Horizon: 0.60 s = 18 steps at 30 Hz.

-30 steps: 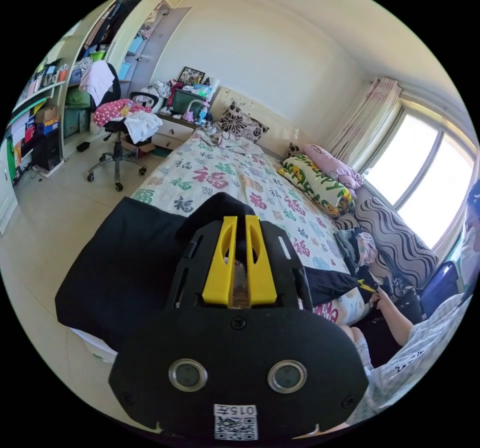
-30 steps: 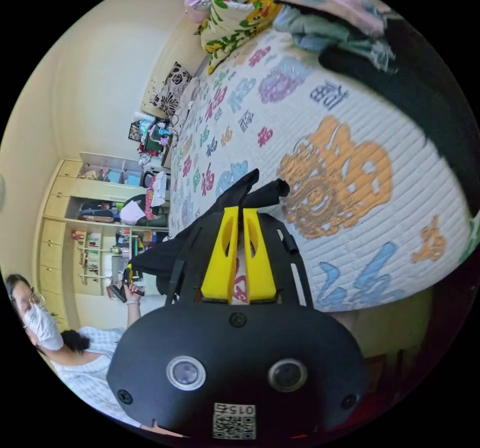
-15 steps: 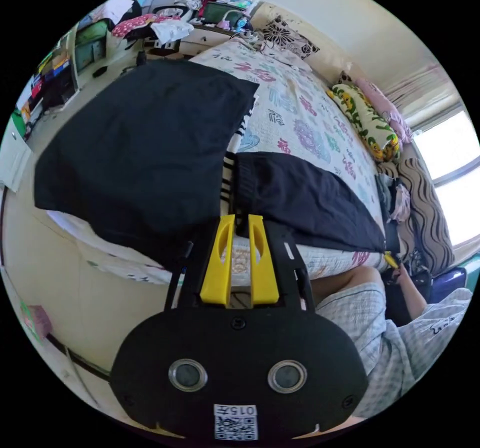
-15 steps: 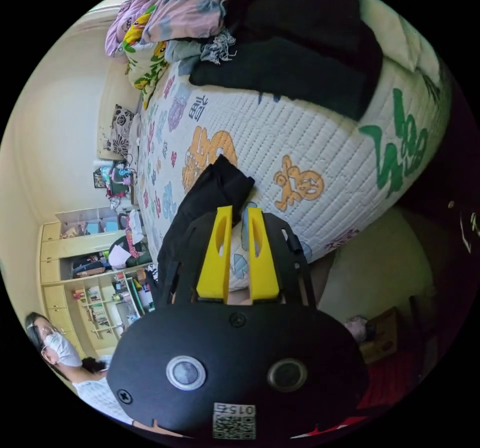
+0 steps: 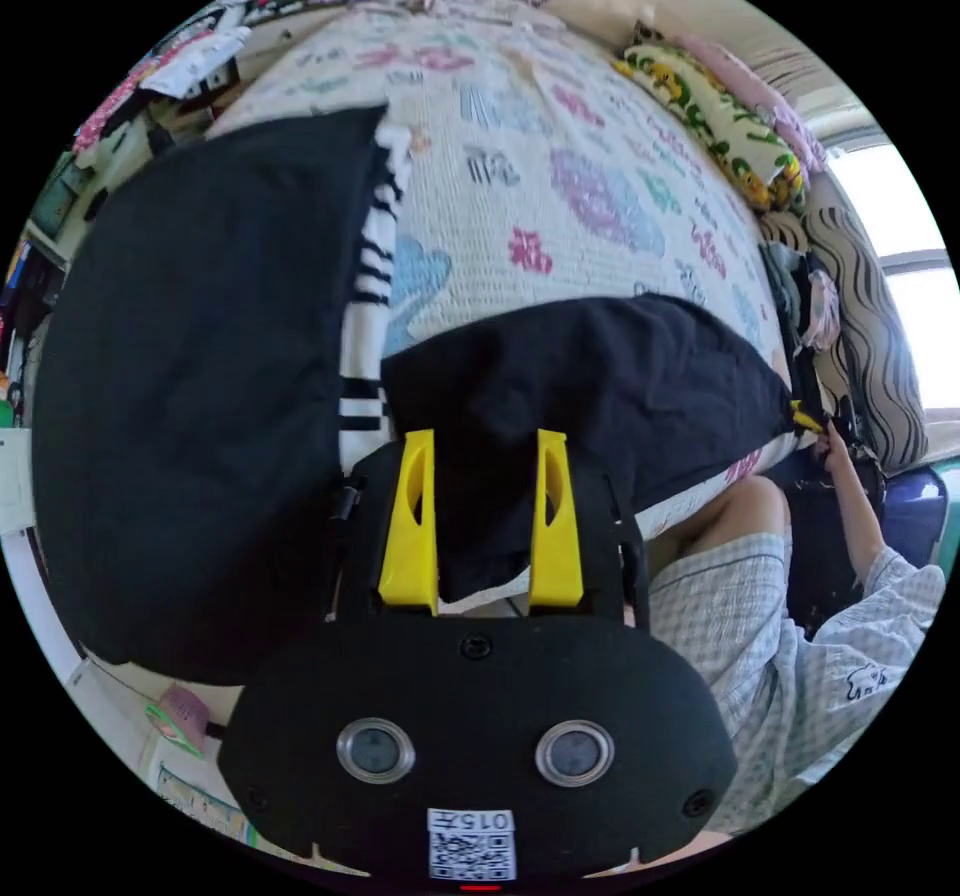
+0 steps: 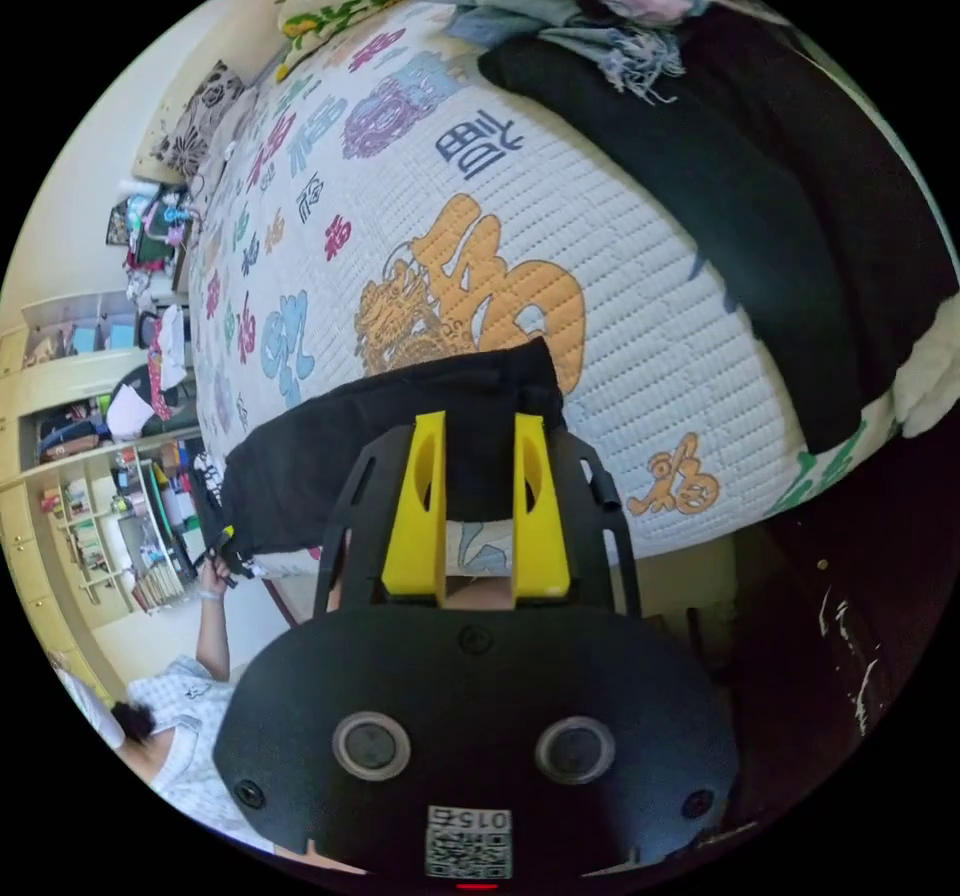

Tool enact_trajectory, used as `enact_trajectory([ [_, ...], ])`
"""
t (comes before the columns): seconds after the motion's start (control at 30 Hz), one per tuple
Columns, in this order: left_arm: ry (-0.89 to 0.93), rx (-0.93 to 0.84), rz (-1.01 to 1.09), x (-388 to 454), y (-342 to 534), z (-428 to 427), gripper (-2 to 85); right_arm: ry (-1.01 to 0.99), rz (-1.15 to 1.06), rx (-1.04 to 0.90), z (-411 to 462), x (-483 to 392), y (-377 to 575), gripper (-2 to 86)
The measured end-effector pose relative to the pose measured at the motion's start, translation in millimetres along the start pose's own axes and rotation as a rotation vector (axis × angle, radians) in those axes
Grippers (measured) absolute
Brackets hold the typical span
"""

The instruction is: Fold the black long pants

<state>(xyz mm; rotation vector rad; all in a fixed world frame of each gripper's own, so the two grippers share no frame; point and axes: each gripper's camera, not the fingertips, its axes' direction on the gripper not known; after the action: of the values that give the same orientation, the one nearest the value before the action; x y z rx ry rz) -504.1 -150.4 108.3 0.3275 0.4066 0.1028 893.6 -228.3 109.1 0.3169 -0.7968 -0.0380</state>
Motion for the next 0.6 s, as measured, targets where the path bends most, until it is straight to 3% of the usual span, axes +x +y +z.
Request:
enact_trajectory([
  [0.07, -0.085, 0.008, 0.011, 7, -7, -1, 10.1, -0.007, -0.032, -0.035, 0, -9, -2, 6.4],
  [0.2, -0.019, -0.007, 0.050, 13, -25, -15, 4.7, -0.027, -0.052, -0.046, -14, -20, -5, 4.1],
  [0.4, 0.147, 0.228, 0.082, 22, -58, -81, 2.0, -0.123, -0.138, 0.048, -74, -52, -16, 3.1],
  [0.6, 0.129, 0.345, 0.181, 46, -117, -133, 1.8, -0.074, -0.250, 0.098, -131, -108, -50, 2.9],
])
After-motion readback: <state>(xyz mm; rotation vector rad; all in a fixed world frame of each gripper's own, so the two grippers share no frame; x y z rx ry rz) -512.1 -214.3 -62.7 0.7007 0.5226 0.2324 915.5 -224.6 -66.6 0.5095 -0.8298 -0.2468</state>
